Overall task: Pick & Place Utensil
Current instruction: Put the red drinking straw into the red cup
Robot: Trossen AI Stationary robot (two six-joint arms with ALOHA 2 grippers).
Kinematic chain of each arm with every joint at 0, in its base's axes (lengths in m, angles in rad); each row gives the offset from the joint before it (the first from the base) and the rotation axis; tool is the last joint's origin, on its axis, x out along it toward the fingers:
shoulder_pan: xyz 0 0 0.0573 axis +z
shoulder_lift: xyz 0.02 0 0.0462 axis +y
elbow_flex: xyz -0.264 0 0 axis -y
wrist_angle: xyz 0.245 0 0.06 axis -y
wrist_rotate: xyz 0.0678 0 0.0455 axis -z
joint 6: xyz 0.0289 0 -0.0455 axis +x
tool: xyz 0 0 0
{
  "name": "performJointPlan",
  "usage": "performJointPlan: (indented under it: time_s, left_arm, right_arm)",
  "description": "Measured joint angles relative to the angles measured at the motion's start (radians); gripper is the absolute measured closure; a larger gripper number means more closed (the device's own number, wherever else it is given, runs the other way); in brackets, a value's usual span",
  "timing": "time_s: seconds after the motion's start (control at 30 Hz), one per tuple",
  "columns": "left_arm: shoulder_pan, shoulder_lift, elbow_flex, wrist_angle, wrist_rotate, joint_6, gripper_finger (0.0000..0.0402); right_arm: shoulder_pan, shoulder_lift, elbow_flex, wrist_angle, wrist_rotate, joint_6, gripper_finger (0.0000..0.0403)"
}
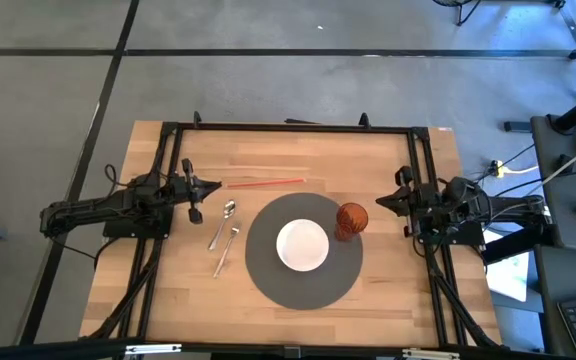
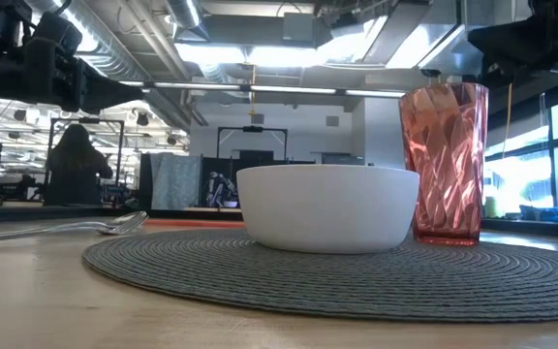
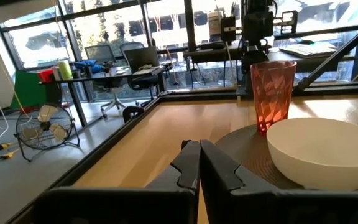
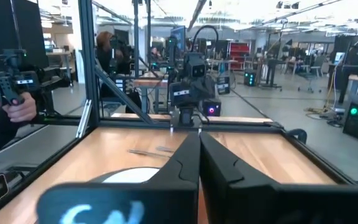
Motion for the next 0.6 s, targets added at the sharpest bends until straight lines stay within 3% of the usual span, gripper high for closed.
performJointPlan:
  time_s: [0.2, 0.33, 0.5, 0.6]
  left_arm:
    - [0.0, 0.066, 0.0, 0.0, -0.003, 0.06, 0.04]
    - [0.0, 0.103, 0.0, 0.002, -0.018, 0.067, 0.0399]
    - [0.0, 0.133, 0.0, 0.006, -0.038, 0.018, 0.04]
    - [0.0, 0.153, 0.002, 0.019, -0.132, -0.075, 0.0399]
  right_arm:
    - [0.0, 0.0, -0.086, 0.128, 0.006, 0.0, 0.04]
    - [0.0, -0.004, -0.129, 0.193, 0.066, -0.005, 0.04]
    - [0.0, -0.005, -0.129, 0.197, 0.095, -0.005, 0.0399]
    - [0.0, -0.005, -0.129, 0.197, 0.095, -0.01, 0.0399]
